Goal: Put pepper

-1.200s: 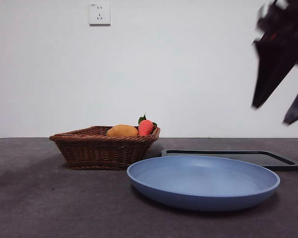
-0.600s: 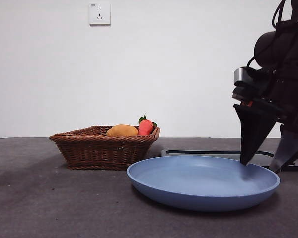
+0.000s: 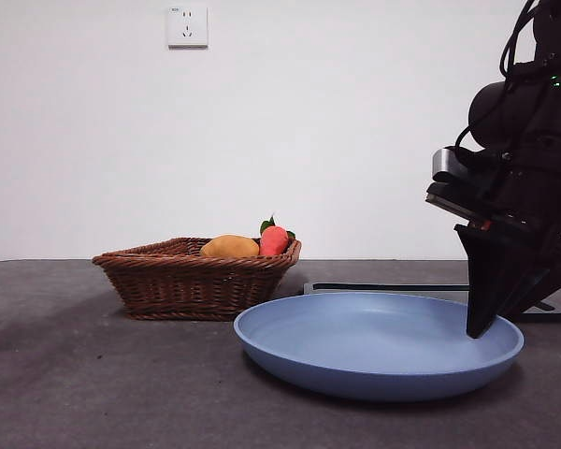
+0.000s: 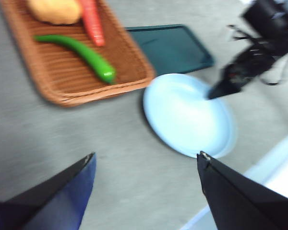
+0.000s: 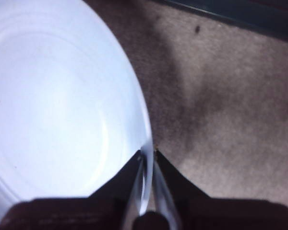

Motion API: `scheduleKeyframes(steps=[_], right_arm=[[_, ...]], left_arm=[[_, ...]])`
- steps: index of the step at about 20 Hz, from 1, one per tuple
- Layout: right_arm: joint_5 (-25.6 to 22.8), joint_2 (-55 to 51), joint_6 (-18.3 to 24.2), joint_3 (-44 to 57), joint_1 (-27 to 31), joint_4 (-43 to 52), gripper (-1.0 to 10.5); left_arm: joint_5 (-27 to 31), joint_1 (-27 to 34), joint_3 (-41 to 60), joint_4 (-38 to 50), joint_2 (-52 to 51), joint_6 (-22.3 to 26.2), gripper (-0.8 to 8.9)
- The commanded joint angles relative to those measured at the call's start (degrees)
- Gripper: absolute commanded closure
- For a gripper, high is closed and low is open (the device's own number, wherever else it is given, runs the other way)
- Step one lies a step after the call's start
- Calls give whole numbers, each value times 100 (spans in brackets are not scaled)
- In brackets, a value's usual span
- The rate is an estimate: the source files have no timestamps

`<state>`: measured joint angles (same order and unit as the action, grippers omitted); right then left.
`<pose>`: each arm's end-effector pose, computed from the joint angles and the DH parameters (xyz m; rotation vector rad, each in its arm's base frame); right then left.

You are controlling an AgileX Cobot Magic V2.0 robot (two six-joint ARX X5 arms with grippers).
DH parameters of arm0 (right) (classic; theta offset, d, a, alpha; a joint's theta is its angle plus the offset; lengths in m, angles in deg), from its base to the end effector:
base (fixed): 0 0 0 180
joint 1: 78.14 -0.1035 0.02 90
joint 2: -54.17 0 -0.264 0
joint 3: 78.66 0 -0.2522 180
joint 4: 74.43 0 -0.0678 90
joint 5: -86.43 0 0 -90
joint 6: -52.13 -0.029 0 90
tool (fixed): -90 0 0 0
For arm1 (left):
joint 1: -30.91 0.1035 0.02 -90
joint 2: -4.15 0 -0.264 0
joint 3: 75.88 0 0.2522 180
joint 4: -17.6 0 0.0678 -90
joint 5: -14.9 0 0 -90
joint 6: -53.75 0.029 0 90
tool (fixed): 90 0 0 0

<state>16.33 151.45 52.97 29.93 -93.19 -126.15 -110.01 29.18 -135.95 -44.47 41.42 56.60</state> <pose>0.2879 0.0876 0.1625 0.0461 1.3675 0.5227 0.1128 -0.0200 0.3031 -0.1527 0.6519 -0.6299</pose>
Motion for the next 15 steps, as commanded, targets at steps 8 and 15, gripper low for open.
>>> scheduleKeyframes(steps=[8,15], right_arm=[[-77,-1797,-254,-68,273,-822,941],[-79,-3842,-411,-72,918,-1316,941]], left_arm=[[1047,-828,-595,831,1209,-925,451],[2409,-1891,-2133,1294,3580,-1040,451]])
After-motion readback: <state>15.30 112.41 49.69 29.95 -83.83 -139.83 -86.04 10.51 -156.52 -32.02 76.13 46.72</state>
